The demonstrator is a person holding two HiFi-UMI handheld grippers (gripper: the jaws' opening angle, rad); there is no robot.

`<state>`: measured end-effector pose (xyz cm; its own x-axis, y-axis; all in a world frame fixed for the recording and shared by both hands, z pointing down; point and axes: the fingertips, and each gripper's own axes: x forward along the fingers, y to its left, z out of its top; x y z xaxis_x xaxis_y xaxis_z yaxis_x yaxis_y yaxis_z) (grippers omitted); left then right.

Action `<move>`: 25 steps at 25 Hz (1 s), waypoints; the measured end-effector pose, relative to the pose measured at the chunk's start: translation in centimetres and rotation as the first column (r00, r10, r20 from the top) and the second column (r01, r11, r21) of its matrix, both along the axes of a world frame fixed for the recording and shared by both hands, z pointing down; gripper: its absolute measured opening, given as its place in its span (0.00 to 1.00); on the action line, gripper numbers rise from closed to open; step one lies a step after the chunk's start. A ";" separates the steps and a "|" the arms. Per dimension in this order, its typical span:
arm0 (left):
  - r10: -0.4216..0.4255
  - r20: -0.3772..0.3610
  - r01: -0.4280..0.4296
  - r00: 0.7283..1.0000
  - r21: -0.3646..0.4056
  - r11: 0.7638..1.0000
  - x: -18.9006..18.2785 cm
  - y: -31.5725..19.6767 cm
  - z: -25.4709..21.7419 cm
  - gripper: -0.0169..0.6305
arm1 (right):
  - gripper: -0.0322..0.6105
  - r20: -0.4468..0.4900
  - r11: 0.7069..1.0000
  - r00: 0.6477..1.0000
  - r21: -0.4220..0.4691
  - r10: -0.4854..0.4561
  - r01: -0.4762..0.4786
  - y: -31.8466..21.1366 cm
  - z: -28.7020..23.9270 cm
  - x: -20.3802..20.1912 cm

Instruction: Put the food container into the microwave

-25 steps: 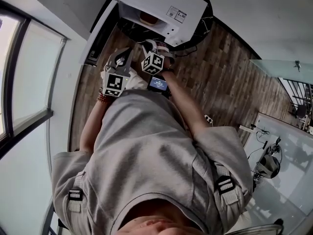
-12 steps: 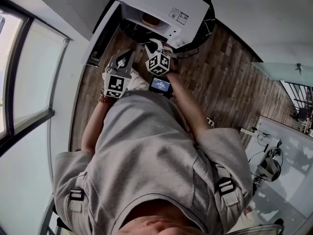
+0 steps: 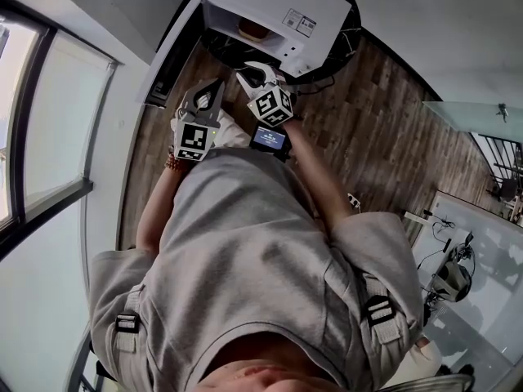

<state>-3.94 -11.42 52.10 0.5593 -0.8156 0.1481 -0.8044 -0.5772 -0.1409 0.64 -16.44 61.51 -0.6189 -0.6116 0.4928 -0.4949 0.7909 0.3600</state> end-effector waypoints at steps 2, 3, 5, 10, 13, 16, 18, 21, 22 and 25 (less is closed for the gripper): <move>0.004 -0.001 -0.004 1.000 0.000 1.000 0.1 0.3 0.0 0.02 | 0.23 0.022 1.000 1.000 0.001 0.009 -0.009 0.3 -0.5 0.3; 0.005 0.001 -0.005 1.000 0.003 1.000 0.1 0.4 0.0 0.02 | 0.22 0.031 1.000 0.999 0.004 0.011 -0.011 0.5 -0.8 0.3; 0.003 0.003 -0.003 1.000 0.015 1.000 0.0 0.5 -0.2 0.02 | 0.22 0.055 1.000 0.998 0.016 0.016 -0.017 0.6 -1.5 0.3; 0.002 0.009 -0.002 1.000 0.025 1.000 -0.3 0.8 -0.2 0.02 | 0.20 0.096 0.998 0.994 0.031 0.044 -0.047 0.8 -2.6 0.6; 0.002 0.008 -0.002 1.000 0.022 1.000 -0.5 1.0 -0.2 0.02 | 0.20 0.104 0.998 0.993 0.026 0.053 -0.056 1.3 -2.6 0.5; 0.005 0.006 -0.005 1.000 0.025 1.000 -0.5 0.7 -0.2 0.02 | 0.17 0.119 0.997 0.991 0.046 0.055 -0.061 1.4 -3.2 0.4; 0.011 0.009 -0.011 1.000 0.029 1.000 -0.4 0.6 -0.2 0.02 | 0.16 0.127 0.996 0.990 0.062 0.054 -0.063 1.3 -3.6 0.4; 0.019 0.016 -0.020 1.000 0.036 0.999 -0.2 0.6 -0.4 0.02 | 0.14 0.145 0.994 0.988 0.076 0.060 -0.072 1.1 -4.4 0.6; 0.023 0.018 -0.024 1.000 0.037 0.999 -0.1 0.6 -0.4 0.02 | 0.13 0.157 0.994 0.986 0.080 0.064 -0.078 1.0 -4.8 0.7; 0.034 0.019 -0.035 0.999 0.043 0.998 0.1 0.6 -0.5 0.02 | 0.12 0.185 0.992 0.980 0.087 0.069 -0.087 0.8 -5.9 0.9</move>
<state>-3.80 -10.80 51.57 0.5848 -0.8016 0.1239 -0.7810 -0.5978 -0.1810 1.55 -15.60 55.57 -0.6413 -0.6998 0.3147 -0.6177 0.7141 0.3295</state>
